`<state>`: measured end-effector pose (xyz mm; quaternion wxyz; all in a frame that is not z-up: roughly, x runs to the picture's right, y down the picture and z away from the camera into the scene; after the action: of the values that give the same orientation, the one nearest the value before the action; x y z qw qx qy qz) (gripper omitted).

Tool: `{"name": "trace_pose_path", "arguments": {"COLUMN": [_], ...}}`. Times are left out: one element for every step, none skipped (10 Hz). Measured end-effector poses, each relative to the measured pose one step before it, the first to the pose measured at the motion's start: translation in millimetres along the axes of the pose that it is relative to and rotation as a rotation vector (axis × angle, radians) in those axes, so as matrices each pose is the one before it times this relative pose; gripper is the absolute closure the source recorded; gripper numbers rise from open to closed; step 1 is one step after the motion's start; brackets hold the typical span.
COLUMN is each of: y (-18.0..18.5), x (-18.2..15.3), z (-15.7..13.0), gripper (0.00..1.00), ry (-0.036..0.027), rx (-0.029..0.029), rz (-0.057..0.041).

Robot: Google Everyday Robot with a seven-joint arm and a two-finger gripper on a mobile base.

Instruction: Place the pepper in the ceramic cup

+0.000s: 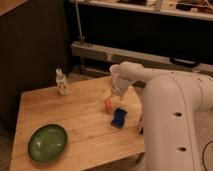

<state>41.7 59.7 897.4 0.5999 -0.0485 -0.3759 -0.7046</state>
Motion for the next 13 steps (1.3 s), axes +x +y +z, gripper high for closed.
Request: {"name": "trace_pose_path", "arguments": {"y": [-3.53, -3.64, 1.42, 0.43, -0.45, -2.63, 2.07, 1.79, -2.73, -1.57, -0.22, -1.01, -0.33], "x": [2.24, 3.29, 1.03, 0.48, 0.08, 1.37, -1.22, -0.87, 0.41, -0.09, 1.15, 0.06, -0.94], "z": [0.84, 0.58, -0.47, -0.04, 1.45, 1.62, 0.73, -0.02, 1.74, 1.05, 0.00, 1.10, 0.41], "gripper": [0.20, 0.20, 0.20, 0.20, 0.20, 0.20, 0.20, 0.20, 0.20, 0.20, 0.20, 0.20, 0.20], "ry": [-0.00399, 0.00136, 0.00071, -0.00166, -0.00291, -0.00110, -0.00104, -0.00030, -0.00249, -0.00013, 0.00754, 0.00213, -0.00158], "rx": [-0.00178, -0.00010, 0.00212, 0.00318, 0.00558, 0.00763, 0.00744, 0.00189, 0.00380, 0.00525, 0.01735, 0.02733, 0.02823], "rz": [-0.00858, -0.00674, 0.00265, 0.00215, 0.00109, -0.00224, 0.00364, 0.00266, -0.00360, -0.00092, -0.00012, -0.00002, 0.00082]}}
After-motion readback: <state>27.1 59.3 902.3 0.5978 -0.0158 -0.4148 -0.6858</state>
